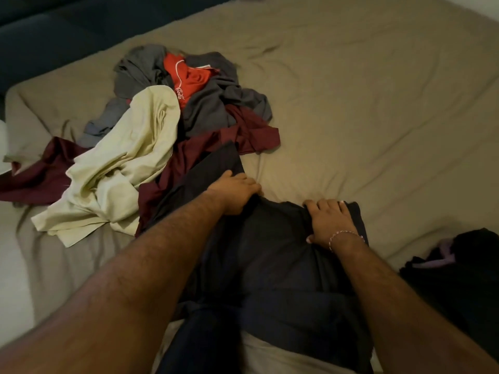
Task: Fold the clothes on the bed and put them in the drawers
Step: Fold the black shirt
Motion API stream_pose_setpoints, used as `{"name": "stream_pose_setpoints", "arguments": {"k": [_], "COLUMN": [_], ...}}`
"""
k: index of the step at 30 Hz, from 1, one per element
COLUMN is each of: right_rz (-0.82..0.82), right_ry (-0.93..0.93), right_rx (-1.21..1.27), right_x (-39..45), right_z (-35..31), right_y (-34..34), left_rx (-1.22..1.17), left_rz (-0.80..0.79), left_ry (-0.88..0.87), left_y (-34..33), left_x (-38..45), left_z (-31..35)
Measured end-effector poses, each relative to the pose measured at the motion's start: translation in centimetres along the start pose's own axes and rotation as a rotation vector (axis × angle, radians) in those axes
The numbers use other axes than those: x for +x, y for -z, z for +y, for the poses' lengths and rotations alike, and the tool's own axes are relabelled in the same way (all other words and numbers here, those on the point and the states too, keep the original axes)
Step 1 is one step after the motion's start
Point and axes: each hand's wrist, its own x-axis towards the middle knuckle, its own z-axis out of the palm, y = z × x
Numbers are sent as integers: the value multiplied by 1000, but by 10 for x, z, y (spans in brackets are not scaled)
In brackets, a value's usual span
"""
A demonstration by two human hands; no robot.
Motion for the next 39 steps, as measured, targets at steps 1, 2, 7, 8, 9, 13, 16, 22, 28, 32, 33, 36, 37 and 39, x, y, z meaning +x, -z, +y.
{"name": "stream_pose_setpoints", "arguments": {"k": [1,2,7,8,9,13,16,22,28,32,33,36,37,39], "right_rz": [17,33,75,85,88,156,224,546,345,250,371,467,416,353], "right_ry": [-20,-40,-88,-95,-103,-133,-165,-140,100,-62,-156,-550,-655,-799], "right_rx": [4,13,-6,-33,-65,-141,-167,-40,-127,101,273,758,907,1164], "right_x": [-2,-3,-16,-20,-27,-52,-76,-146,-222,-261,-265,-265,-262,-252], "right_z": [2,3,14,18,19,30,36,33,7,-6,-9,-12,-11,-10], "right_y": [-1,-2,-9,-9,-10,-11,-2,-2,-53,-94,-101,-108,-104,-98], "left_rx": [15,47,241,247,236,262,272,152,70,-145,-217,-473,-535,-687], "left_rz": [-21,-33,-16,13,50,179,229,370,365,-151,-143,162,265,416], "left_ry": [37,71,246,273,293,361,512,696,653,603,616,672,660,592], "left_y": [1,2,1,2,0,-12,-17,-33,-93,-122,-126,-123,-119,-105], "left_x": [-5,-10,-34,-40,-52,-102,-141,-225,-301,-321,-321,-313,-308,-294], "left_z": [-10,-19,-44,-47,-49,-54,-55,-45,-13,8,13,33,44,72]}}
